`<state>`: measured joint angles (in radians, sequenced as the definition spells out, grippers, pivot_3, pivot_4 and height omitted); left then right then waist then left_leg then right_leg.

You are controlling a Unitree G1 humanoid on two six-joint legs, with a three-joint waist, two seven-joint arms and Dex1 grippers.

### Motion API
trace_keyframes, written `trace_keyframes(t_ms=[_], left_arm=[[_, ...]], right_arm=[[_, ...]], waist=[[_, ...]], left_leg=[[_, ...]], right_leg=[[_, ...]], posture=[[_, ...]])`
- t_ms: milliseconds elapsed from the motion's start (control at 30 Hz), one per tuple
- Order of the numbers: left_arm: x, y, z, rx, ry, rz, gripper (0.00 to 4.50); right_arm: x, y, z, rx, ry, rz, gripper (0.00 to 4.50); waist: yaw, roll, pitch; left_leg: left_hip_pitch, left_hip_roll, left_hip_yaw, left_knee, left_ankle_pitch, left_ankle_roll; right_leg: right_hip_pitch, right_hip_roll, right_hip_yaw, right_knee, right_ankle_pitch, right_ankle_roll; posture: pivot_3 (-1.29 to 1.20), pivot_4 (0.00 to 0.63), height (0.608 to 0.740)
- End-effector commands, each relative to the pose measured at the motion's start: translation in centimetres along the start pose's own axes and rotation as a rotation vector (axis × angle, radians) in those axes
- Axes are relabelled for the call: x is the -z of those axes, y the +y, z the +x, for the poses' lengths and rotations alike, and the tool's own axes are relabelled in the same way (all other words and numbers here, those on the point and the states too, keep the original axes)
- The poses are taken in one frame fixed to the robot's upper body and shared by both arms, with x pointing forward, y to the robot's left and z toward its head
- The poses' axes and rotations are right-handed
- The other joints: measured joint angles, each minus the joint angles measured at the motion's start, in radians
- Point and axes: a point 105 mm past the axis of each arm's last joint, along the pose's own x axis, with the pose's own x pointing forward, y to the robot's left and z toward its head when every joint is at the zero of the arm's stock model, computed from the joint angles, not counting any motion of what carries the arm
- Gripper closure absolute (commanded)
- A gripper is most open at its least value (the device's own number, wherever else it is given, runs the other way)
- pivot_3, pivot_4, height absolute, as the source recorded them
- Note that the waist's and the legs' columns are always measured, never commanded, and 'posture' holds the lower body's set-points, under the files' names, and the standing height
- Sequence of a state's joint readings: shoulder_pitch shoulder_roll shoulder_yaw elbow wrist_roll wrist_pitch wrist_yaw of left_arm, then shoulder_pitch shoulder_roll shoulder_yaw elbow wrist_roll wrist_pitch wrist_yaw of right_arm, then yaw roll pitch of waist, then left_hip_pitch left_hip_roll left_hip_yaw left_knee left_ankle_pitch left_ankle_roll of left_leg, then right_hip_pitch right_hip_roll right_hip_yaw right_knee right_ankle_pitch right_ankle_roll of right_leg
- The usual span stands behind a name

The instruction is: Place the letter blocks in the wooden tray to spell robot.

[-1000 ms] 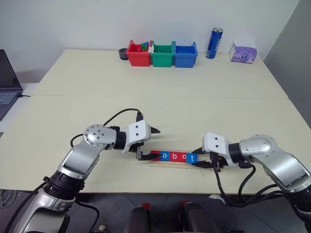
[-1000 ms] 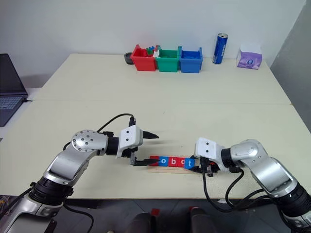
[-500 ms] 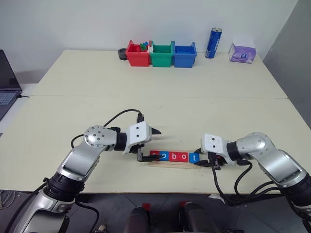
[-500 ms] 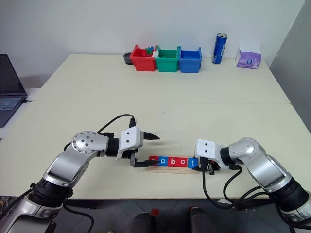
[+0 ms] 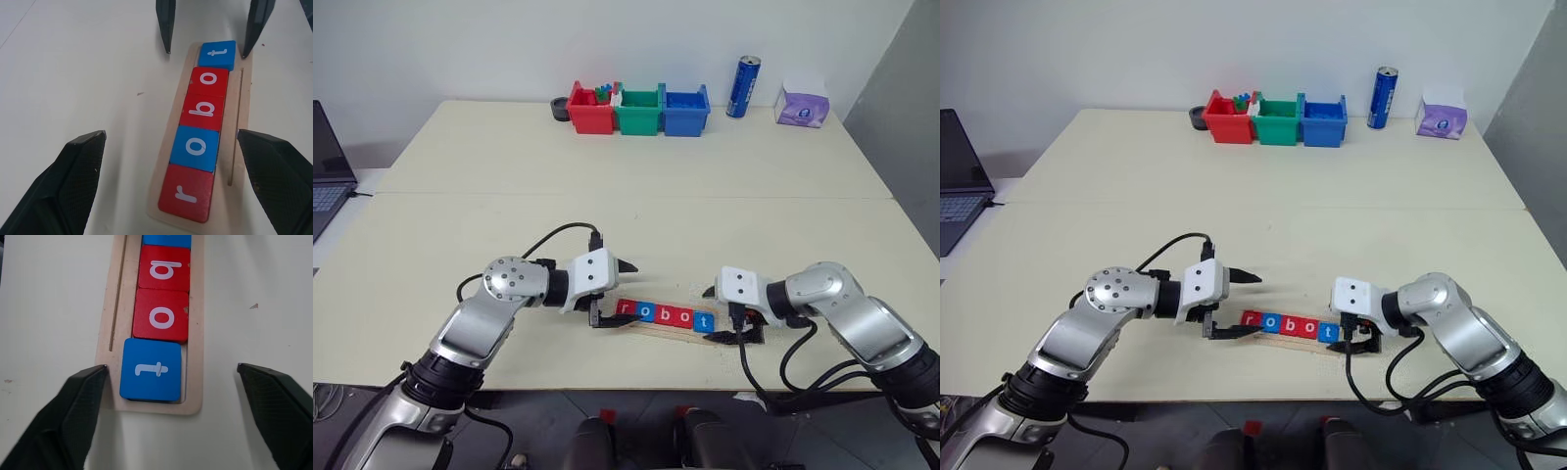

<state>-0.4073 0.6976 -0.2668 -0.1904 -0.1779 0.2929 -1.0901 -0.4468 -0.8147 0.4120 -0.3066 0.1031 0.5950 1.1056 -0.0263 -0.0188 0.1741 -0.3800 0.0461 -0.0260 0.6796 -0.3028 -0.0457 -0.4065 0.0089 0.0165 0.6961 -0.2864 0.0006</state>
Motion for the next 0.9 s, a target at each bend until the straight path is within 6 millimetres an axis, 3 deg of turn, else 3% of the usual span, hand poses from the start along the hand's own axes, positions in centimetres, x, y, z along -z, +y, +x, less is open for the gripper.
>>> trace_keyframes(t_ms=[33,167,333,467,600,767,900], left_arm=[[-0.7,0.4,-0.3,-0.024,-0.022,0.032,0.0],[-0.6,0.3,-0.4,-0.025,-0.022,0.031,0.0],[-0.7,0.3,-0.3,-0.022,-0.025,0.03,0.0],[-0.7,0.3,-0.3,-0.021,-0.03,0.028,0.0],[-0.7,0.3,-0.4,-0.022,-0.033,0.024,0.0],[-0.7,0.3,-0.4,-0.016,-0.035,0.028,0.0],[-0.8,0.4,-0.3,-0.013,-0.038,0.031,0.0]], right_arm=[[-1.9,-0.4,-1.3,0.026,-0.065,-0.005,0.03],[-3.3,0.1,-2.7,0.026,-0.123,0.022,0.03],[-3.5,0.1,-3.6,0.101,-0.139,0.028,0.03],[-3.0,1.3,-3.8,0.141,-0.154,0.052,1.25],[-2.9,3.7,-3.0,0.123,-0.18,0.096,2.75],[-2.6,4.9,-1.7,0.121,-0.174,0.162,4.46],[-2.2,4.9,-1.0,0.129,-0.149,0.189,4.46]], waist=[[0.0,0.0,0.0],[0.001,0.0,0.0],[0.0,0.0,0.0],[0.002,0.0,0.0],[0.001,0.0,0.0],[-0.002,0.0,0.0],[-0.002,0.0,0.0]], left_leg=[[0.0,0.0,0.0,0.0,0.0,0.0],[0.0,0.0,0.0,0.0,0.0,0.0],[0.0,0.0,0.0,0.0,0.0,0.0],[0.0,0.0,0.0,0.0,0.0,0.0],[0.0,0.0,0.0,0.0,0.0,0.0],[0.001,0.0,0.0,0.0,0.0,0.0],[0.0,0.0,0.0,0.0,0.0,0.0]], right_leg=[[0.0,0.0,0.0,0.0,0.0,0.0],[0.0,0.0,0.0,0.0,0.0,0.0],[0.0,0.0,0.0,0.0,0.0,0.0],[0.0,0.0,0.0,0.0,0.0,0.0],[0.0,0.0,0.0,0.0,0.0,0.0],[0.0,0.0,0.0,0.001,0.0,0.0],[0.0,0.0,0.0,0.001,0.0,0.0]], posture=[[0.0,0.15,0.74],[0.0,0.15,0.74],[0.0,0.15,0.74],[0.0,0.15,0.74],[0.0,0.15,0.74],[0.0,0.15,0.74],[0.0,0.15,0.74]])
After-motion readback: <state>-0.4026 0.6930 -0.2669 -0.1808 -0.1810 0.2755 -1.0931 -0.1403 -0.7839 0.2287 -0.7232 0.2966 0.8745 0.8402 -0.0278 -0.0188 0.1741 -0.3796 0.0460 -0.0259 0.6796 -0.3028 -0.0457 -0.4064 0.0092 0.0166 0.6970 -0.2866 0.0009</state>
